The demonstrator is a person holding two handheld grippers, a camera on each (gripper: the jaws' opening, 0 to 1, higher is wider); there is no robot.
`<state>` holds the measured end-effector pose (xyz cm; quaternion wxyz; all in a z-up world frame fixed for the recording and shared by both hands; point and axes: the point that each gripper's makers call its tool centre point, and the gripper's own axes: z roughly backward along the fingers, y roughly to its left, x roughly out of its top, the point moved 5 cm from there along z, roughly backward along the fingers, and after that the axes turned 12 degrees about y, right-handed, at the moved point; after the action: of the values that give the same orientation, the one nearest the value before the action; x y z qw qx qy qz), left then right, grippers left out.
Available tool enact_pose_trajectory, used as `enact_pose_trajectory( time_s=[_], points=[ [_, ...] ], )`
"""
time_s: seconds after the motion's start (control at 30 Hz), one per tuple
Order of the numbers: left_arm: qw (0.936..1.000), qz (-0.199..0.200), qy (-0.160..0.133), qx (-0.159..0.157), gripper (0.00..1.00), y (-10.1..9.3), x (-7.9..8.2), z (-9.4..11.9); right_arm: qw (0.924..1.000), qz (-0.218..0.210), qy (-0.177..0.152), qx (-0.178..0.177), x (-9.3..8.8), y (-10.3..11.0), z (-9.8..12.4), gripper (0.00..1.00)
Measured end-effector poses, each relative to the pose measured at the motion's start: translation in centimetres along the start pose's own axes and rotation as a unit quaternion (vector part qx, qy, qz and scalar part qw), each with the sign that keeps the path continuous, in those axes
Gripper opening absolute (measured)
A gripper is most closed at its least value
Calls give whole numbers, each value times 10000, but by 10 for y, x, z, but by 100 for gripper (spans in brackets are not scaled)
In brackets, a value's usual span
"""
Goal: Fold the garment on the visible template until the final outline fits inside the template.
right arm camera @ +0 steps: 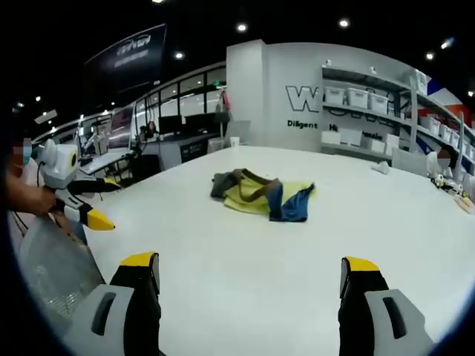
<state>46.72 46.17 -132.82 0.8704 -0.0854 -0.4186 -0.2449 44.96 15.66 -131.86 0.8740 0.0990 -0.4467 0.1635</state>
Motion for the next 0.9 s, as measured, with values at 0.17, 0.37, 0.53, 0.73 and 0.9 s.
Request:
enact_pose_trajectory(
  time_s=[0.17, 0.37, 0.53, 0.73, 0.9],
  points=[
    [10000, 23, 8, -4, 97, 0, 0, 0, 9999, 91, -49, -2, 1, 2, 1, 99],
    [10000, 22, 78, -40, 96, -2, -3, -1, 9999, 128, 2, 31, -1, 3, 0, 99],
    [9998, 2, 182, -123, 96, -5, -5, -3, 10000, 82, 3, -36, 0, 0, 0, 99],
    [9995, 9, 225, -211, 96, -7, -6, -4, 9999, -15, -90, -144, 2, -6, 2, 99],
    [9995, 52, 200, -220, 96, -7, -5, -4, 9998, -15, 75, -160, -2, -7, -2, 99]
  ],
)
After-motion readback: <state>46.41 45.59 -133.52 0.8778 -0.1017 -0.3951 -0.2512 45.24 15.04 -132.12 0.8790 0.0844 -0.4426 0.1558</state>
